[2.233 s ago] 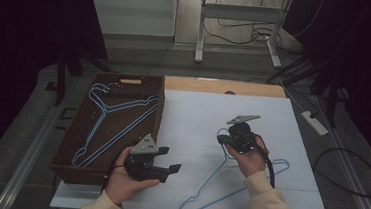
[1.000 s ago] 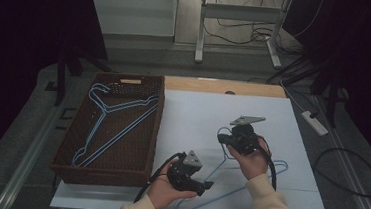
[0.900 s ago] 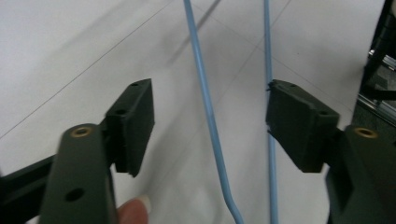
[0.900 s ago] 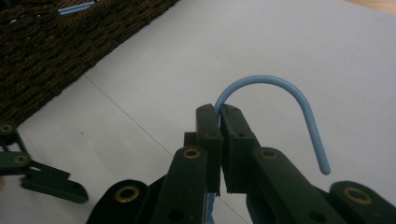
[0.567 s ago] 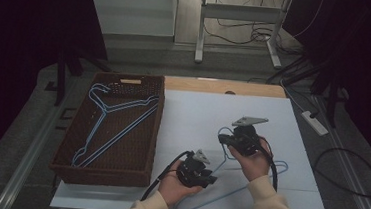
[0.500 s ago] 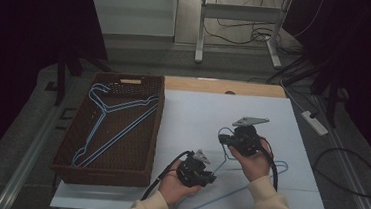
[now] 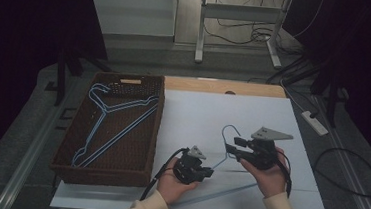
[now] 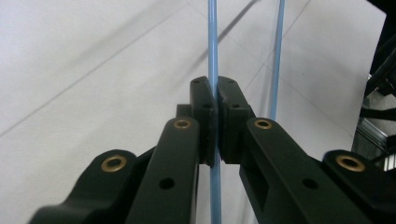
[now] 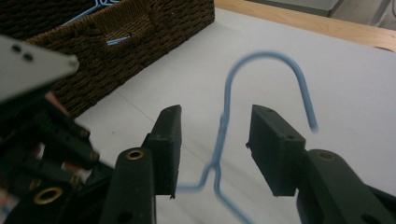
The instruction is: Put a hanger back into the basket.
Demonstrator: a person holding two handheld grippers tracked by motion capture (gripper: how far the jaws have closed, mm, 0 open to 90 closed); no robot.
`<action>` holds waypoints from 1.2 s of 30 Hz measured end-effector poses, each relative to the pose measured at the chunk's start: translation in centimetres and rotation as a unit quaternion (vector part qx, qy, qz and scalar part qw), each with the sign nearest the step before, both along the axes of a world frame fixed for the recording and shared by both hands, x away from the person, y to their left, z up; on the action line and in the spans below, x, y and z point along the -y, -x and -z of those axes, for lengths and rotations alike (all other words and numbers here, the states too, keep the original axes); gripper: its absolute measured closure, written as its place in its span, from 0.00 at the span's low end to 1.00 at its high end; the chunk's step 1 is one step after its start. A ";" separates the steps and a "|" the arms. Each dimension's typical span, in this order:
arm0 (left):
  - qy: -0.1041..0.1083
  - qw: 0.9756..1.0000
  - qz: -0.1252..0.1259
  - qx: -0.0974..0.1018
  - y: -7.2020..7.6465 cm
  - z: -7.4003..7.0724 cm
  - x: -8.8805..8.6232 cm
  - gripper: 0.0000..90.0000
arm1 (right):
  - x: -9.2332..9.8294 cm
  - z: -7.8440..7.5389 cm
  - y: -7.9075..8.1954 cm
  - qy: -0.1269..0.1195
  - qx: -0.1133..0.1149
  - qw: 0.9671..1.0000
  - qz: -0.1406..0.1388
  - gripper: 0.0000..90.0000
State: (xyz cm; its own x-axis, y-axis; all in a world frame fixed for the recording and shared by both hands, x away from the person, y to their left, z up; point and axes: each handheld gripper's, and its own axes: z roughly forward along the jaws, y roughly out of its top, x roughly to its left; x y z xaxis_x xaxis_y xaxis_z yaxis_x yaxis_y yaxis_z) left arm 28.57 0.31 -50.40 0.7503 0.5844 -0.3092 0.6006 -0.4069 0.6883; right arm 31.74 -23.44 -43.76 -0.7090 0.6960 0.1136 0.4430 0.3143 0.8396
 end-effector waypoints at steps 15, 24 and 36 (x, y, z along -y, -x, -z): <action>0.072 0.997 -0.010 0.005 0.9 -3.2 -2.3 0.96 | 7.0 0.5 4.3 -0.058 0.053 0.996 0.039 0.42; 0.120 0.993 -0.008 0.012 1.3 -6.4 -4.7 0.96 | 7.6 1.7 4.5 -0.057 0.046 0.996 0.040 0.41; 0.146 0.987 -0.033 0.058 1.6 -12.1 -11.6 0.96 | 7.2 3.6 4.4 -0.026 0.038 0.998 0.037 0.37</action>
State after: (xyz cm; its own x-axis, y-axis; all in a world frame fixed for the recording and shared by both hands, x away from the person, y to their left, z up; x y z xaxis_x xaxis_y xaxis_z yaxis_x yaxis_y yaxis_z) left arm 26.94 11.88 -38.30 0.7536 0.5328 -0.3850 0.5290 -0.1440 0.8363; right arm 27.30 -30.63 -47.40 -0.6636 0.7415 0.0990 0.3983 0.2381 0.8858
